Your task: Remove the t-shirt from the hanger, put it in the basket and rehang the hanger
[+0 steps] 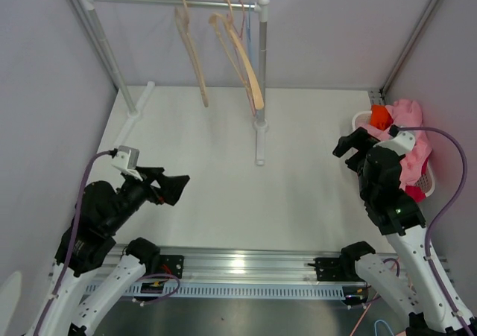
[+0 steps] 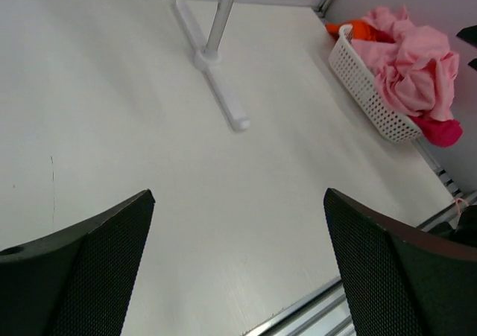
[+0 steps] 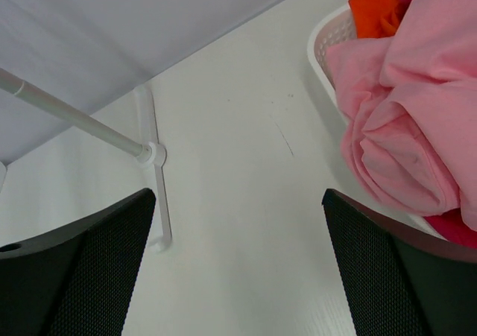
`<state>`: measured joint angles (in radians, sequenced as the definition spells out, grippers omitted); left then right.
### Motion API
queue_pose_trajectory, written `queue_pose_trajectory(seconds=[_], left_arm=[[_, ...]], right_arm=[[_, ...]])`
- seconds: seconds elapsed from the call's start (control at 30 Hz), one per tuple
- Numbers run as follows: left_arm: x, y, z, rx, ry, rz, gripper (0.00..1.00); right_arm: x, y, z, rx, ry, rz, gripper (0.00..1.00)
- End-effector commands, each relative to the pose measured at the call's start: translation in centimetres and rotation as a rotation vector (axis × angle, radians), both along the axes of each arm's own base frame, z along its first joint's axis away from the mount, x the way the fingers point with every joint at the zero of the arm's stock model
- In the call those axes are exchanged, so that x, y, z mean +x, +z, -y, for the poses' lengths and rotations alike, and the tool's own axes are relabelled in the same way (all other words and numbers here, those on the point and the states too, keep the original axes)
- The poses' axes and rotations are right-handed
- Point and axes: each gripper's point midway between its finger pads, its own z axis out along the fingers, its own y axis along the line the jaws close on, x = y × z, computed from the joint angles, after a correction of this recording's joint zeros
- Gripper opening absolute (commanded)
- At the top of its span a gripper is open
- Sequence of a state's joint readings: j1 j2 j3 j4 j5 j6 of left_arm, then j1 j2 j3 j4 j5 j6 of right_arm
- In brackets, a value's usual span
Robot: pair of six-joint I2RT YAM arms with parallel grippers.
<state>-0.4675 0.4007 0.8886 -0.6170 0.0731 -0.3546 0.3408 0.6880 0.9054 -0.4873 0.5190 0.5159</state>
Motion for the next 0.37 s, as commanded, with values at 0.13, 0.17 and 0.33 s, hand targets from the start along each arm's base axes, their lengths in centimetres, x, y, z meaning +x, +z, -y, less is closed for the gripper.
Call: queue_pose_trajectory(seconds=[0.13, 0.17, 0.33], left_arm=[[-1.0, -5.0, 0.5, 0.048, -0.054, -0.095, 1.00], [-1.1, -4.9, 0.5, 0.048, -0.056, -0.089, 1.00], [-1.2, -4.5, 0.1, 0.041, -0.036, -0.064, 0.99]], right_arm=[[-1.0, -2.3, 0.5, 0.007, -0.044, -0.039, 0.99], [-1.2, -2.7, 0.7, 0.006, -0.054, -0.051, 1.00], [-1.5, -2.6, 1.0, 0.005, -0.072, -0.066, 1.00]])
